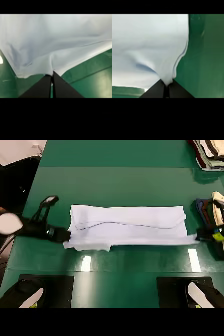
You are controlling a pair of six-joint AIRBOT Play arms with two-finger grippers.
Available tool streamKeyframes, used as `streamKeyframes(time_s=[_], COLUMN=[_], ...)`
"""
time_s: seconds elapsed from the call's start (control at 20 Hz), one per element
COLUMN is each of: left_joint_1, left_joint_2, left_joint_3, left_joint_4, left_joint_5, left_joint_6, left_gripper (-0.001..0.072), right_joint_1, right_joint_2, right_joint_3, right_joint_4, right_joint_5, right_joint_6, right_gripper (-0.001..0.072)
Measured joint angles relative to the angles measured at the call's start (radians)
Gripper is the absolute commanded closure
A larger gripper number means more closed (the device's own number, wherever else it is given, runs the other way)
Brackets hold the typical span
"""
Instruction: Fold the shirts.
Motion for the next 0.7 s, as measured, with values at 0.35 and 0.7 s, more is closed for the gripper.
streamKeyframes(time_s=[0.35, 0.7], left_joint_1=[0.002, 0.003], left_joint_2=[-0.423, -0.561], left_joint_3=[0.263, 0.357], left_joint_4=[0.075, 0.095], left_joint_5=[0.312, 0.426], left_joint_6=[0.058, 0.069], left_gripper=[0.0684, 0.0086], right_joint_1=[0.067, 0.059], right_joint_2=[-0.391, -0.602], right_joint_3=[0.291, 0.483], right_joint_4=[0.025, 0.145], right_joint_5=[-0.081, -0.098], right_joint_6=[0.009, -0.003], right_gripper=[0.0692, 0.0288])
